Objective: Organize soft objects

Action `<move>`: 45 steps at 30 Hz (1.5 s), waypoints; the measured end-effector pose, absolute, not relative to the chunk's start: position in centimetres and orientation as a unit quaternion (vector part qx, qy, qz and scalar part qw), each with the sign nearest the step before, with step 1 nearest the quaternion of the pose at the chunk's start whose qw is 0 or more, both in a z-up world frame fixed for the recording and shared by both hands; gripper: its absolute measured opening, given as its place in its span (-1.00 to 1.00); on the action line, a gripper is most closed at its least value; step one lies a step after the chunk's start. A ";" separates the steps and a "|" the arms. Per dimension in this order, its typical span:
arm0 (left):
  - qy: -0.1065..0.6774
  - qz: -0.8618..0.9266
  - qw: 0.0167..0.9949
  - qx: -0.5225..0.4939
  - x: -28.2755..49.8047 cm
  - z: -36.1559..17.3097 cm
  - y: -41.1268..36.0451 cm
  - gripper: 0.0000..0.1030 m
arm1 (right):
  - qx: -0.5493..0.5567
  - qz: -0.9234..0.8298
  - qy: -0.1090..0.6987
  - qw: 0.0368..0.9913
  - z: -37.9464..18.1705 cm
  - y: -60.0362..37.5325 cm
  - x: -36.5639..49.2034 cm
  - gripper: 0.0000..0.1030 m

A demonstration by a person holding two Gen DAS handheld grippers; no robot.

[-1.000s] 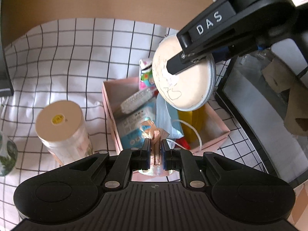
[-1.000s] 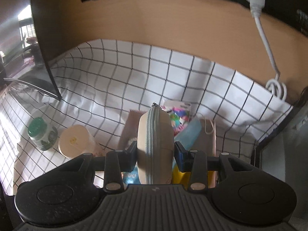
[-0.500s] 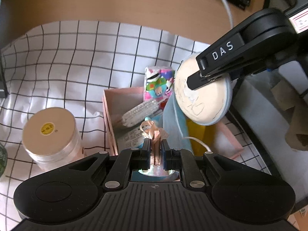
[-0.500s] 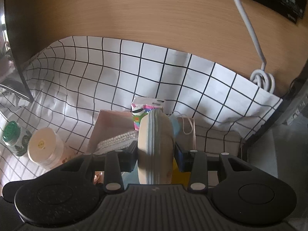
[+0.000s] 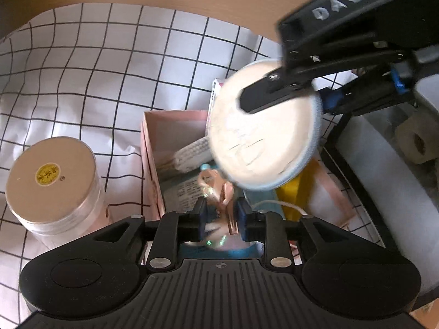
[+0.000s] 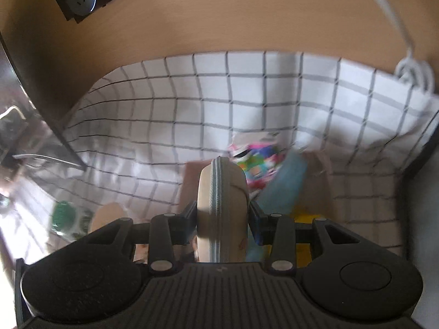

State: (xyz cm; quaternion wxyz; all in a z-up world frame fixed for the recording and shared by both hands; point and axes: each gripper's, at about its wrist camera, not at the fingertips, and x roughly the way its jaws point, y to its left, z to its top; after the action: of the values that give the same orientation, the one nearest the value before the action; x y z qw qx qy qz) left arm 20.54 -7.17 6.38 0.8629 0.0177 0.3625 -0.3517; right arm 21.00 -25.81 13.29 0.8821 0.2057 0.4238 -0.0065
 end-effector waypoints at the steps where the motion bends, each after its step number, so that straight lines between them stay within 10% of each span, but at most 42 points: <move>1: 0.363 -0.353 0.862 0.019 20.5 6.4 -7.2 -0.46 | 0.208 -0.005 0.428 0.880 12.8 -25.7 21.3 -0.24; 24: 0.346 -0.396 0.850 0.005 19.6 8.9 -4.6 -0.47 | 0.333 -0.003 0.429 0.840 9.0 -27.0 22.4 -0.20; 45: 0.340 -0.413 0.845 -0.010 18.9 8.3 -2.5 -0.47 | 0.204 -0.090 0.421 0.879 11.1 -23.1 19.6 0.00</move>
State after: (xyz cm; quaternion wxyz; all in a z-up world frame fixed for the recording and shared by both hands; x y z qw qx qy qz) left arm 18.93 -2.47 8.30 0.8448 -0.0101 0.3404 -0.4127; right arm 19.59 -23.05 11.13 0.8793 0.2042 0.4206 -0.0903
